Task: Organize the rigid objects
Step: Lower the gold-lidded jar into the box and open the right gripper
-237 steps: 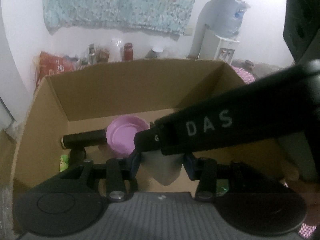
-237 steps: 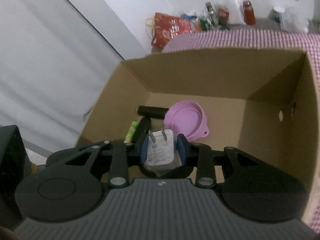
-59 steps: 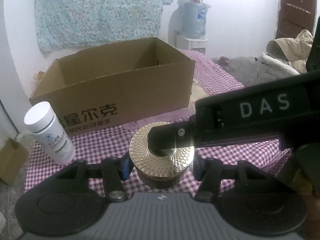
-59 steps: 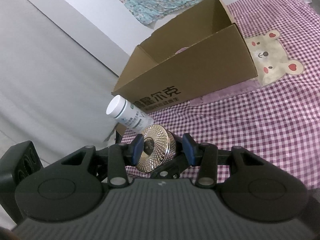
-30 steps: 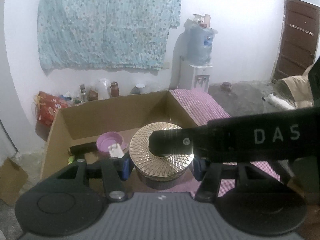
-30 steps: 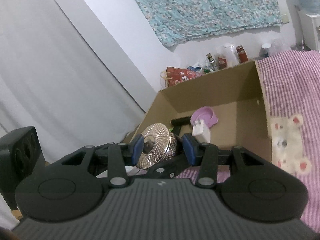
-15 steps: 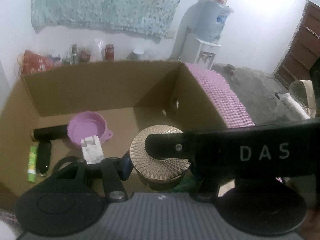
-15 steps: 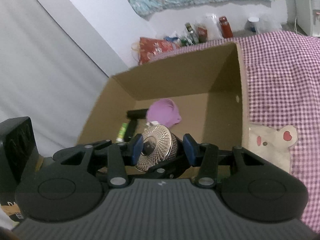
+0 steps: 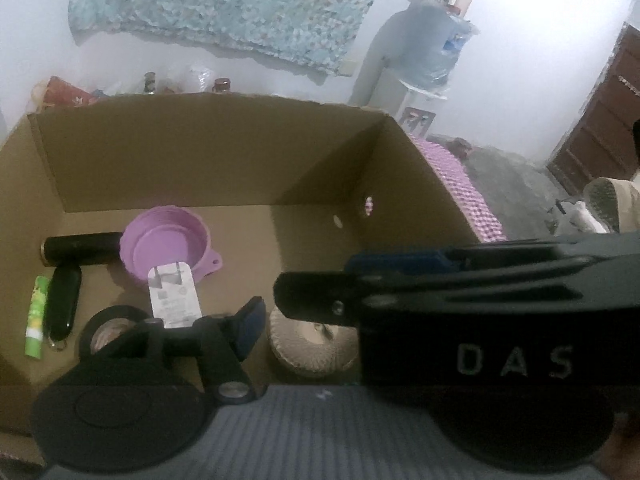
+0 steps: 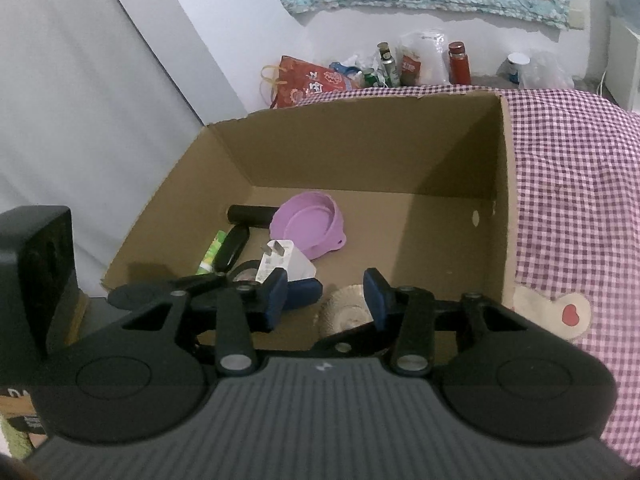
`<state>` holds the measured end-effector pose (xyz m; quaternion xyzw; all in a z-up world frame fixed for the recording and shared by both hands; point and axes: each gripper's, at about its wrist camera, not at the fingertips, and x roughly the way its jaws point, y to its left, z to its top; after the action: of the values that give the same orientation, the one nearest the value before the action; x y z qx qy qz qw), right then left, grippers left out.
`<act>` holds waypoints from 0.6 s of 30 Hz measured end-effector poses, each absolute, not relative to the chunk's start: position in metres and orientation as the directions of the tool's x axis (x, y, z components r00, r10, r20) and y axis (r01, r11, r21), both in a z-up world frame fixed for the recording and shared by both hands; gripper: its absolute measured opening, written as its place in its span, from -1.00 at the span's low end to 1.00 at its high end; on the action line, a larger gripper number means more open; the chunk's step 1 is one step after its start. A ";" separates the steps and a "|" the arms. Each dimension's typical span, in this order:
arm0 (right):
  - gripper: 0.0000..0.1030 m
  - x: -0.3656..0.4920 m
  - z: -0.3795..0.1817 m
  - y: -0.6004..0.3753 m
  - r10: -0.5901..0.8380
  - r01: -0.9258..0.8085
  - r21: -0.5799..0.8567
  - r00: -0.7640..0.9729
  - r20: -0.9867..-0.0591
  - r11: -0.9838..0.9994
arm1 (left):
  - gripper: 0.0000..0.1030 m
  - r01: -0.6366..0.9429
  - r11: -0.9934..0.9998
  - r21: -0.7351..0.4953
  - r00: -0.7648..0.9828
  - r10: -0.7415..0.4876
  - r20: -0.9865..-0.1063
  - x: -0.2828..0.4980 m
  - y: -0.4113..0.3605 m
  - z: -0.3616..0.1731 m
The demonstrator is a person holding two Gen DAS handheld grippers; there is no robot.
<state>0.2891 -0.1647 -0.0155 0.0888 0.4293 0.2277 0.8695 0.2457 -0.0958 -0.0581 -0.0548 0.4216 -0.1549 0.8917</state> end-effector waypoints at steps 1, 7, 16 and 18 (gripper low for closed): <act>-0.20 0.288 -0.015 -0.166 0.473 -0.318 0.352 0.534 -0.701 0.880 | 0.32 0.231 0.946 -0.229 0.596 -0.324 -0.735 0.244 -0.096 -0.058; -0.20 0.263 0.008 -0.186 0.508 -0.311 0.405 0.599 -0.619 0.860 | 0.51 0.227 0.941 -0.249 0.623 -0.337 -0.706 0.228 -0.093 -0.045; -0.08 0.181 0.044 -0.245 0.537 -0.256 0.539 0.703 -0.466 0.803 | 0.75 0.281 0.924 -0.258 0.699 -0.381 -0.605 0.166 -0.094 -0.002; -0.01 0.158 0.044 -0.254 0.536 -0.246 0.555 0.715 -0.449 0.794 | 0.85 0.311 0.916 -0.255 0.712 -0.402 -0.575 0.146 -0.097 0.009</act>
<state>0.1581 -0.2541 0.0444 0.2347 0.3081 0.2183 0.8957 0.1458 -0.0974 0.0089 -0.0699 0.3264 -0.1932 0.9227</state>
